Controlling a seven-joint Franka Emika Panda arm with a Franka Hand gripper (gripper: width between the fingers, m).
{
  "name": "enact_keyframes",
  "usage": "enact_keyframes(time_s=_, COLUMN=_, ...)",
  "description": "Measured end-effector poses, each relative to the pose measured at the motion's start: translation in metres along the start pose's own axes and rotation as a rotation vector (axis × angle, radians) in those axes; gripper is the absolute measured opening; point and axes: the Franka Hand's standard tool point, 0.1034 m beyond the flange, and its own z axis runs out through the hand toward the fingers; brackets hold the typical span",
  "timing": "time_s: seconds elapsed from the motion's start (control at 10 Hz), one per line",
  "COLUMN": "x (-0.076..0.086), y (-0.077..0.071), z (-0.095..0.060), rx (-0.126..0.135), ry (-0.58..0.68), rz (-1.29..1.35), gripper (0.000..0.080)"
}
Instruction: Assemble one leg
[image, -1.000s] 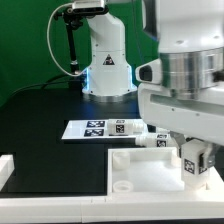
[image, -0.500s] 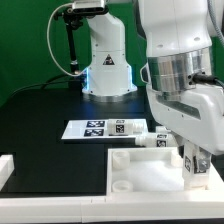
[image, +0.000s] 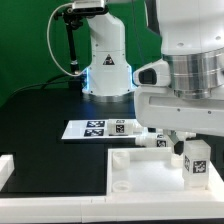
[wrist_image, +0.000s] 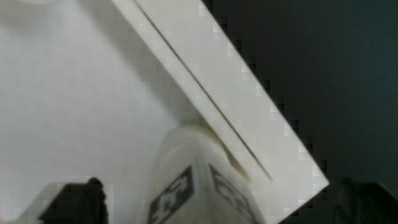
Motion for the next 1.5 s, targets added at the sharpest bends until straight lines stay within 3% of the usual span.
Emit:
enact_keyframes(time_s=0.2, x=0.0022, y=0.0027, z=-0.0001, rx=-0.017, ry=0.008, rz=-0.209, gripper=0.0648)
enact_keyframes(time_s=0.4, x=0.0063, y=0.0031, z=-0.0021, rx=-0.050, ry=0.028, rz=-0.473, gripper=0.0648)
enact_keyframes(time_s=0.5, x=0.0078, y=0.0017, z=-0.0028, rx=-0.045, ry=0.038, rz=-0.474, gripper=0.0648)
enact_keyframes(time_s=0.7, x=0.0076, y=0.0023, z=-0.0023, rx=-0.044, ry=0.038, rz=-0.411, gripper=0.0389)
enact_keyframes(time_s=0.8, x=0.0074, y=0.0021, z=-0.0023, rx=-0.042, ry=0.039, rz=-0.360, gripper=0.0389)
enact_keyframes(time_s=0.9, x=0.0075, y=0.0023, z=-0.0022, rx=-0.041, ry=0.040, rz=-0.271, gripper=0.0287)
enact_keyframes(time_s=1.2, x=0.0068, y=0.0025, z=-0.0012, rx=-0.034, ry=0.045, rz=-0.002, gripper=0.0287)
enact_keyframes(time_s=1.3, x=0.0079, y=0.0027, z=-0.0012, rx=-0.019, ry=0.044, rz=0.133, gripper=0.0287)
enact_keyframes(time_s=1.5, x=0.0105, y=0.0042, z=-0.0009, rx=0.051, ry=0.005, rz=0.502, gripper=0.0287)
